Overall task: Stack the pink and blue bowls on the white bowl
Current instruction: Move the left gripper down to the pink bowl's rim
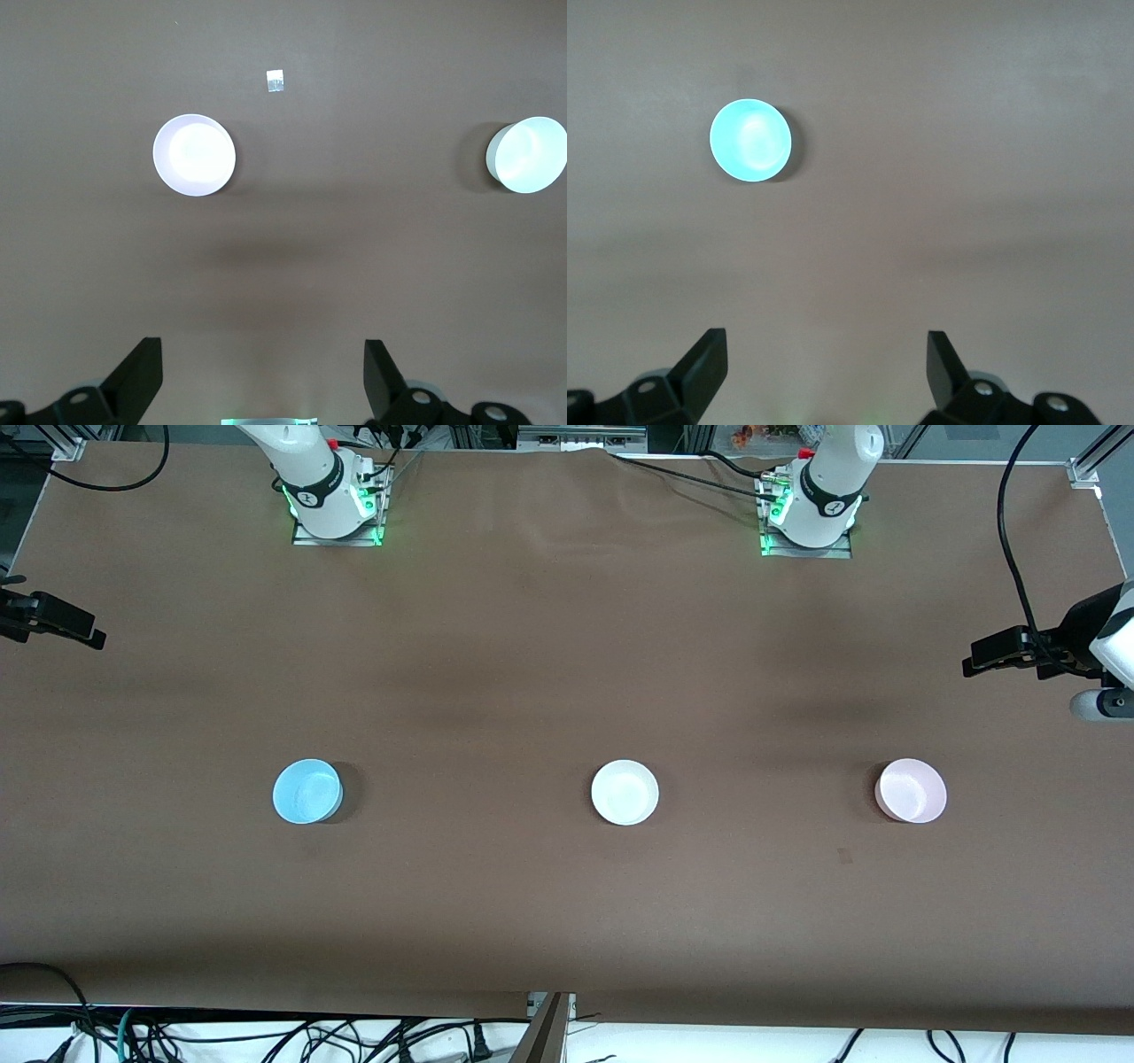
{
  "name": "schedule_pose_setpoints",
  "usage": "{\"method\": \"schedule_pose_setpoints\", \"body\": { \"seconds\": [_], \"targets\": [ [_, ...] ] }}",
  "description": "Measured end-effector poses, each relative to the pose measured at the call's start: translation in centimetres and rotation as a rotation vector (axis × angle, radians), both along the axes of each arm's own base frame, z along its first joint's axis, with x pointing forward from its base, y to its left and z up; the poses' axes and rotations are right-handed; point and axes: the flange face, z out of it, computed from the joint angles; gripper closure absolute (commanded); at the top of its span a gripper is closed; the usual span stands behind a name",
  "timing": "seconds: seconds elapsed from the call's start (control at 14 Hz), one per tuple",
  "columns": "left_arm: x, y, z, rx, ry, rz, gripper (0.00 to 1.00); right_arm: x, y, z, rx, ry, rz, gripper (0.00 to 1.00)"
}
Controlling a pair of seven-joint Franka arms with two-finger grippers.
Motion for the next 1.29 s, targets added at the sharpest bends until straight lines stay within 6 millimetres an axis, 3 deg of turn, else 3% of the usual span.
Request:
{"method": "schedule_pose_setpoints", "body": {
  "seconds": [0.29, 0.43, 0.57, 0.71, 1.07, 1.29],
  "targets": [
    [0.0, 0.1, -0.2, 0.001, 0.004, 0.002, 0.00, 0.0, 0.0, 0.0, 0.000, 0.000, 0.001, 0.01],
    [-0.1, 1.4, -1.7, 0.026, 0.038, 0.024, 0.00, 0.0, 0.1, 0.0, 0.000, 0.000, 0.001, 0.01],
    [0.3, 4.7, -5.7, 0.038, 0.081, 0.080, 0.00, 0.0, 0.1, 0.0, 0.000, 0.000, 0.001, 0.01],
    [1.4, 8.4, -11.3, 0.040, 0.082, 0.135, 0.00, 0.0, 0.1, 0.0, 0.000, 0.000, 0.001, 0.01],
    [3.8, 13.2, -24.1, 0.001, 0.028, 0.100, 0.00, 0.1, 0.1, -0.3, 0.000, 0.007, 0.002, 0.01],
    [4.2, 16.4, -30.1, -0.079, -0.031, 0.076, 0.00, 0.3, 0.1, -0.7, 0.000, 0.015, 0.002, 0.01]
  ]
}}
